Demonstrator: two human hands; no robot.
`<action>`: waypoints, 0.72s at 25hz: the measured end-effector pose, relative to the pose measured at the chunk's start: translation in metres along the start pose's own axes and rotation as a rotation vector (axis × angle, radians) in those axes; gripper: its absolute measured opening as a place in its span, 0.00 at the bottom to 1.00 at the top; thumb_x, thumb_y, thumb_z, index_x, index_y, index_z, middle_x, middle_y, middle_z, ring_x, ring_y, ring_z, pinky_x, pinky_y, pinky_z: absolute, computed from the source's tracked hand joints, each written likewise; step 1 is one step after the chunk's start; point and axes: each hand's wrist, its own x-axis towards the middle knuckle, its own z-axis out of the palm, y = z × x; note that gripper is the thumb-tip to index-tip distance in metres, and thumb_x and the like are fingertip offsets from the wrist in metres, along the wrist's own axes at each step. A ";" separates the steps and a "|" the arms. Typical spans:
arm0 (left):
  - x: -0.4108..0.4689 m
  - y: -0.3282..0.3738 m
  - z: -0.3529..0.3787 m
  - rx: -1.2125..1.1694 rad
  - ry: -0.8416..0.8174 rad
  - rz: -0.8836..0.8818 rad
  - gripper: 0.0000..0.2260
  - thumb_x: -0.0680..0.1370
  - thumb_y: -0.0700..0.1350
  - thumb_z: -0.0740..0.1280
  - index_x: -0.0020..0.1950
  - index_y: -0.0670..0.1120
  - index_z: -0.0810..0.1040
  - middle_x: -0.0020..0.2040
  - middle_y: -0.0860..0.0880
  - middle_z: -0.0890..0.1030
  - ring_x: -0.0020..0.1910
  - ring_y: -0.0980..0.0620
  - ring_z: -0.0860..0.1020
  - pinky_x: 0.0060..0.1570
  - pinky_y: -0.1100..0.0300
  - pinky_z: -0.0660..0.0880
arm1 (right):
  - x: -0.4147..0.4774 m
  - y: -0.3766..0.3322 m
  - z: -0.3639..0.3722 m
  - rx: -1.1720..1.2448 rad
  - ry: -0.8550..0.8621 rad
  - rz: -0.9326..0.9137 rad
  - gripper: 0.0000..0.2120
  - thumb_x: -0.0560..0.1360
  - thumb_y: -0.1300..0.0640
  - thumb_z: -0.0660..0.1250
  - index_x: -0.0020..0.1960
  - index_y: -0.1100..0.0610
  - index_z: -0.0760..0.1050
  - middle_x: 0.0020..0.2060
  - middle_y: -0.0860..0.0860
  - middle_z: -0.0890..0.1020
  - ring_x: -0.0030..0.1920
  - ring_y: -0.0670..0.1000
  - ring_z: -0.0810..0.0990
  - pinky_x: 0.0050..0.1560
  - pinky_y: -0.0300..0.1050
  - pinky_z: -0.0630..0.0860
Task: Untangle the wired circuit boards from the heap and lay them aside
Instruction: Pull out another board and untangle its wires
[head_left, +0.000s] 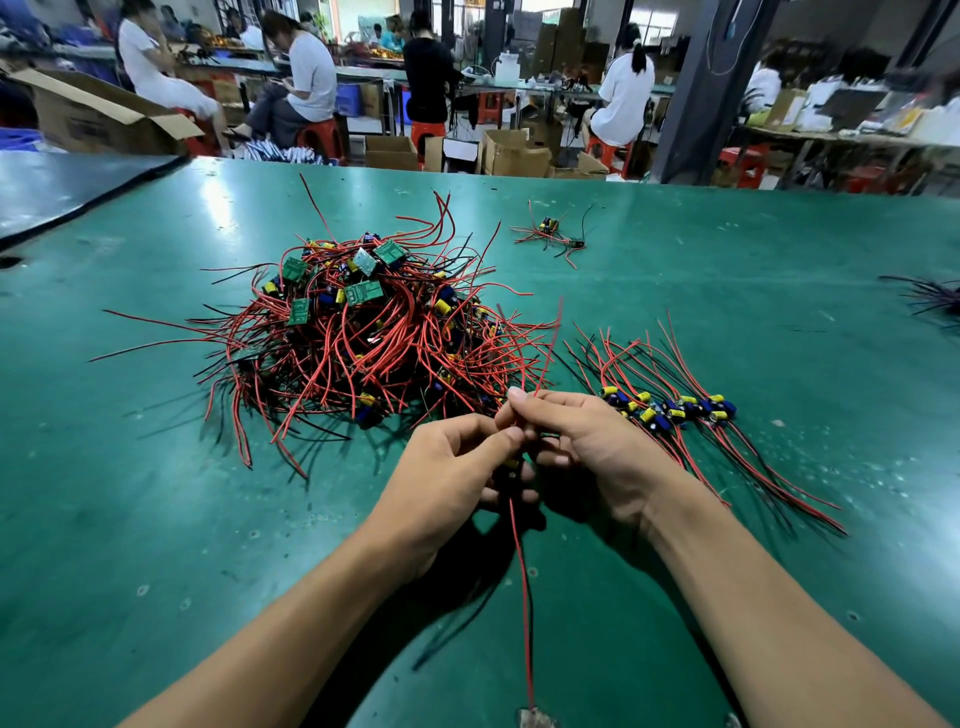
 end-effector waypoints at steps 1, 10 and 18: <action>0.000 0.000 0.000 -0.005 0.019 -0.002 0.12 0.80 0.39 0.66 0.37 0.43 0.81 0.32 0.42 0.80 0.29 0.46 0.80 0.28 0.59 0.78 | -0.001 0.000 0.002 0.026 -0.008 -0.002 0.10 0.71 0.49 0.73 0.44 0.56 0.84 0.31 0.49 0.77 0.23 0.43 0.67 0.28 0.37 0.64; 0.001 -0.006 0.003 -0.009 0.118 0.076 0.13 0.80 0.36 0.63 0.36 0.44 0.78 0.25 0.46 0.69 0.18 0.49 0.72 0.21 0.63 0.69 | -0.005 0.006 0.014 0.157 -0.105 -0.042 0.12 0.78 0.58 0.70 0.57 0.65 0.82 0.45 0.60 0.82 0.28 0.55 0.80 0.26 0.45 0.79; -0.001 -0.007 0.005 -0.002 0.069 0.078 0.07 0.81 0.37 0.63 0.44 0.36 0.74 0.26 0.45 0.75 0.26 0.45 0.80 0.28 0.54 0.78 | 0.005 0.003 0.013 0.092 0.196 -0.169 0.13 0.76 0.49 0.70 0.44 0.59 0.83 0.24 0.49 0.66 0.18 0.43 0.63 0.19 0.32 0.60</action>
